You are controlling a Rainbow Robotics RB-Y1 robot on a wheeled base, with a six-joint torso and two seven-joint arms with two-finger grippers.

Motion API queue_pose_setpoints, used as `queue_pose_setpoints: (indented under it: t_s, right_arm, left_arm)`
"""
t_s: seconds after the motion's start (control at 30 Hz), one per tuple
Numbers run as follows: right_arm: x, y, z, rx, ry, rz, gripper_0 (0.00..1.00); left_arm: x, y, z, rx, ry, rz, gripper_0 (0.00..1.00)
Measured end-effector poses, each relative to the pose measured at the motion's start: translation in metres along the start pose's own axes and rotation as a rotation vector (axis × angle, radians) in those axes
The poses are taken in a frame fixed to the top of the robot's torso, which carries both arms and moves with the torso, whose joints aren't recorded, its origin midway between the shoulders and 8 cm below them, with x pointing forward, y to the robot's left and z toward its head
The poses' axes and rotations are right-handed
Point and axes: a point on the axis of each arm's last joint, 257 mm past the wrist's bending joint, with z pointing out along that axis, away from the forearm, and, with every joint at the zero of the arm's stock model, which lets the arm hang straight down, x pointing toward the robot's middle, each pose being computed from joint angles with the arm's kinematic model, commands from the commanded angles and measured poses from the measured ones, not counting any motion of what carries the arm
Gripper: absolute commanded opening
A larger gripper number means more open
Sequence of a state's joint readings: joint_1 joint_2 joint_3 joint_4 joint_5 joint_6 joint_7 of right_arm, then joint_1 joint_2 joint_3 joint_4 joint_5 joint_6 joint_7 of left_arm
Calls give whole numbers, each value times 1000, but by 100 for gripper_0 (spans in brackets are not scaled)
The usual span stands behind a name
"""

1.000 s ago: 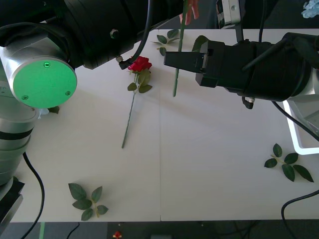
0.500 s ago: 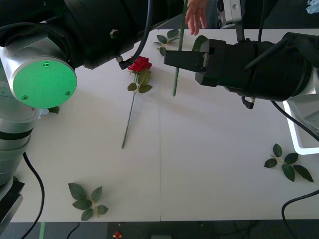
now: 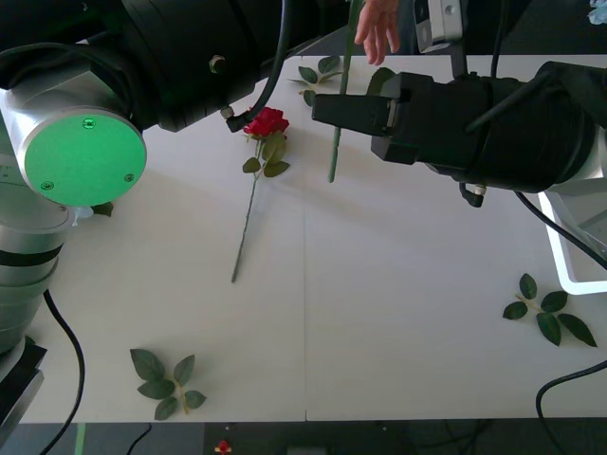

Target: Place the red flowers into the right box and the blue flowers into the left box. If a person shows an open palm, hand one flower to the person first, then continue sorting.

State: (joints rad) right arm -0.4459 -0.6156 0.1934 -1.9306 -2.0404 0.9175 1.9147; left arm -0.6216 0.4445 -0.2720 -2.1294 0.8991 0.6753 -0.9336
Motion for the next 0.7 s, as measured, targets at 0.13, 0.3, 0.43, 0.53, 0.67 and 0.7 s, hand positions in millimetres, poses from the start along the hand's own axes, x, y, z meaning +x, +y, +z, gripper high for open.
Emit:
queue_pose_setpoints:
  t_s: [0.13, 0.3, 0.43, 0.53, 0.67, 0.7]
  right_arm:
    - [-2, 0, -1, 0, -4, -1, 0]
    - [-16, -1, -13, 14, -35, -12, 0]
    - [-32, -7, -46, 55, -78, -1, 0]
    - [-38, -17, -82, 114, -102, 15, 0]
    - [-41, -31, -139, 233, -128, -68, 0]
    - [-43, -36, -153, 271, -135, -98, 0]
  left_arm:
    - [0, 0, 0, 0, 0, 0, 100]
    - [0, 0, 0, 0, 0, 0, 100]
    - [0, 0, 0, 0, 0, 0, 100]
    - [0, 0, 0, 0, 0, 0, 100]
    - [1, 0, 0, -1, 1, -1, 100]
    - [1, 1, 0, -1, 1, -2, 100]
